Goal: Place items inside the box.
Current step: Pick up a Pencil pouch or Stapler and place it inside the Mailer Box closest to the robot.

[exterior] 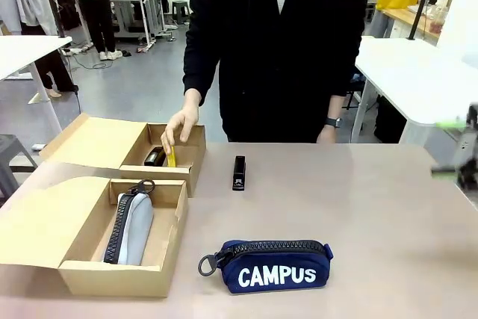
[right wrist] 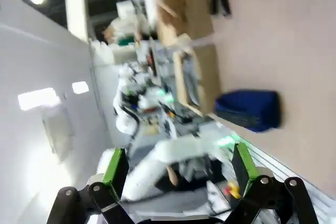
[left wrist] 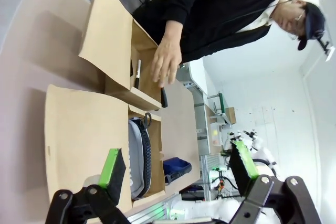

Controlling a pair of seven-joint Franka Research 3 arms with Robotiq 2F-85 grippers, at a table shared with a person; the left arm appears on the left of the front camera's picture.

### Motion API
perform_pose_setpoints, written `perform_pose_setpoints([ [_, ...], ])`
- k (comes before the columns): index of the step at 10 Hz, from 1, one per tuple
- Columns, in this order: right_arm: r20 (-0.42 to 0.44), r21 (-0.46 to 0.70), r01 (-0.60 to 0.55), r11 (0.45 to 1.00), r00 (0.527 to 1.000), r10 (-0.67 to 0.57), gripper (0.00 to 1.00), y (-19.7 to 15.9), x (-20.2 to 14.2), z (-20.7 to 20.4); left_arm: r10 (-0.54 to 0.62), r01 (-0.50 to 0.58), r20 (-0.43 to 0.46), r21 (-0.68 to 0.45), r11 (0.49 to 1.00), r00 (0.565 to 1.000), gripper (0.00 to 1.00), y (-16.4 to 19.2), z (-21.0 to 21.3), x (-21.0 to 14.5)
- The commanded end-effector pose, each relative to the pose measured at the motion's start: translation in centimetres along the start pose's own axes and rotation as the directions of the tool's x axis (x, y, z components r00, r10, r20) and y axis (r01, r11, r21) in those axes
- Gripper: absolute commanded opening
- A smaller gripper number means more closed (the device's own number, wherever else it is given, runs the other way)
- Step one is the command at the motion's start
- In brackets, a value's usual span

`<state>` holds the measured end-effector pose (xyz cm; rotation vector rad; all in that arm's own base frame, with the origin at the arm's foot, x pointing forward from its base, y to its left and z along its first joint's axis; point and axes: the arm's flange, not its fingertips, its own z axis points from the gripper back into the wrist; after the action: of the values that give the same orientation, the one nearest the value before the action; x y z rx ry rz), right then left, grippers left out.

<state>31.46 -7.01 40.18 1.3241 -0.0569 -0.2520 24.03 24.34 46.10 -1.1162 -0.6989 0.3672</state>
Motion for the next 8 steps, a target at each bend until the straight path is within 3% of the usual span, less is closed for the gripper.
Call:
perform_pose_setpoints([
  [1, -0.033, -0.211, 0.013, 0.977, 0.999, -0.020, 1.00, -12.0, -14.0, -10.3, -0.018, 0.018, 0.009, -0.019, 1.000, 1.000, 1.00, 0.0, -0.1, 0.0],
  [2, 0.000, 0.000, 0.000, 1.000, 1.000, 0.000, 1.00, 0.0, 0.0, 0.0, -0.018, 0.018, 0.009, -0.019, 1.000, 1.000, 1.00, 0.0, -0.1, 0.0],
  [8, 0.000, 0.000, 0.000, 1.000, 1.000, 0.000, 1.00, 0.0, 0.0, 0.0, -0.018, 0.018, 0.009, -0.019, 1.000, 1.000, 1.00, 0.0, -0.1, 0.0],
])
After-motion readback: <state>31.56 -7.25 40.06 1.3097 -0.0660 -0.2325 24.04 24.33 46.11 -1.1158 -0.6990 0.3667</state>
